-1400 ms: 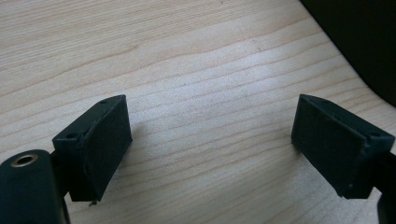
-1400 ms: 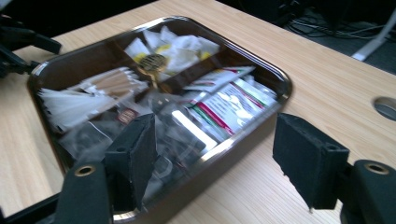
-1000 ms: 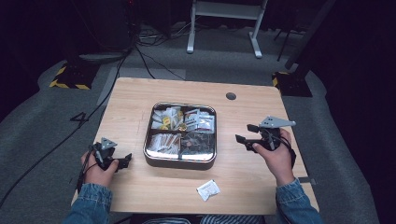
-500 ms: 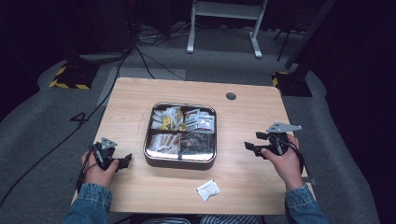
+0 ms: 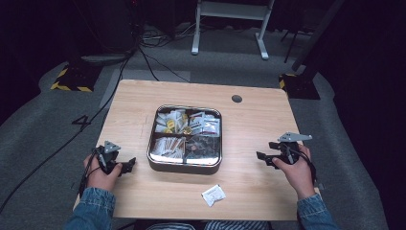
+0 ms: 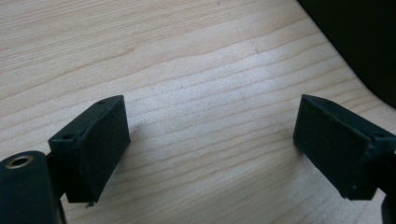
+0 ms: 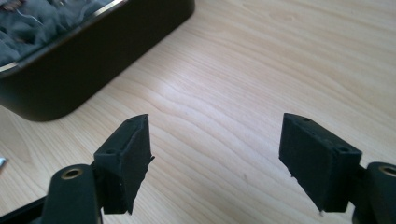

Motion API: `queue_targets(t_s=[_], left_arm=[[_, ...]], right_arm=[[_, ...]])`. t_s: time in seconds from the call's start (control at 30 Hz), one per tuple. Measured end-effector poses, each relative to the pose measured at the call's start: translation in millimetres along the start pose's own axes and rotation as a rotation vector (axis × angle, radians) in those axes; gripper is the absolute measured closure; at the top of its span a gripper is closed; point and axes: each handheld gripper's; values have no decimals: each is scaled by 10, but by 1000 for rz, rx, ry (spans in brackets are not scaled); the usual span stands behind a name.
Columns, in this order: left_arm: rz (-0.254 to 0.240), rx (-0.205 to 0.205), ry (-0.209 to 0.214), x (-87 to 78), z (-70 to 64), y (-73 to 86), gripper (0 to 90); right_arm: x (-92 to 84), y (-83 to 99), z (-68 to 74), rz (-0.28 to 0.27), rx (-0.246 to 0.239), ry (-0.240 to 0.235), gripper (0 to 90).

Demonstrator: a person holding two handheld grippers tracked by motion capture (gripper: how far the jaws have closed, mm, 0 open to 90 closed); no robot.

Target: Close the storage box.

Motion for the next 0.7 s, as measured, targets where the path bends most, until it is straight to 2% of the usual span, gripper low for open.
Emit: queue_targets(t_s=[0.5,0.7], left_arm=[[1,-2,0,2,-3,-2,108],[1,-2,0,3,-3,-2,108]], right_arm=[[64,345,-115,51,32,30,224],[100,445,-121,67,34,23,221]])
Point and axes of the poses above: each handheld gripper's, and its own axes: x roughly forward along the jaws, y roughly out of its underside, z roughly to its left, and after that the axes turned 7 degrees about -x, right-handed
